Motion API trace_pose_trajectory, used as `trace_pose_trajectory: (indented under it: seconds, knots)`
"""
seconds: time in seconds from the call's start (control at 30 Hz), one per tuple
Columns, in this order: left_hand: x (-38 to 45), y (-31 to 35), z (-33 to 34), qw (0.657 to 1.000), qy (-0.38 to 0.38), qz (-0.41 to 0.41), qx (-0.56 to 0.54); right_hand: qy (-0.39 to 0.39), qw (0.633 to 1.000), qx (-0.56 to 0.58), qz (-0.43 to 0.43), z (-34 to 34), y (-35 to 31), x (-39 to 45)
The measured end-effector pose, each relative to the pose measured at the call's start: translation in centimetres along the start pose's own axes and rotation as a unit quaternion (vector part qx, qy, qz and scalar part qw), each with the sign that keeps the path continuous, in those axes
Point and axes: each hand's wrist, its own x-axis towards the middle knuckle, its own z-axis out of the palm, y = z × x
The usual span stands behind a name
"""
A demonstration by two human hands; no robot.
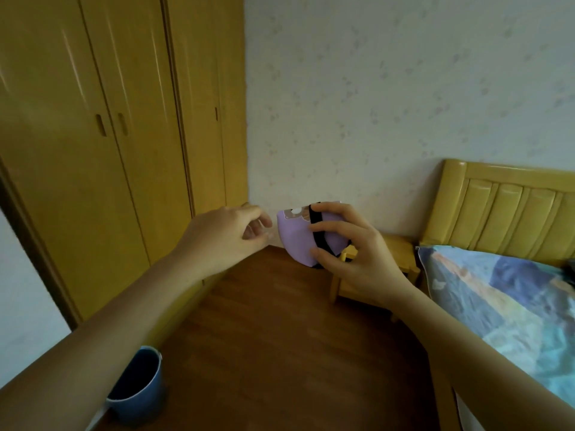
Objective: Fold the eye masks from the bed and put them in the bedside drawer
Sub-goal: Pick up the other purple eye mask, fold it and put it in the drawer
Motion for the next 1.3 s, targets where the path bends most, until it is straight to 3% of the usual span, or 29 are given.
trace_pose_trajectory:
  seconds: [0.43, 0.73, 1.07, 1.3]
  knots:
    - [25.3, -6.4, 13.7, 0.995, -0.050, 0.039, -0.074, -0.001, 0.996, -0.050, 0.078, -1.3, 21.9, 10.0]
    - [41.1, -5.0, 25.0, 0.978, -0.131, 0.107, -0.119, 0.033, 0.976, -0.093, 0.194, -4.5, 36.0, 11.3]
    - [56.6, -3.2, 43.1, 0.959, -0.222, 0.100, -0.148, 0.027, 0.956, -0.049, 0.288, -8.1, 58.5, 11.7]
    - [65.6, -4.2, 57.7, 0.943, -0.305, 0.053, -0.124, 0.027, 0.911, 0.035, 0.410, -6.0, 76.1, 10.4]
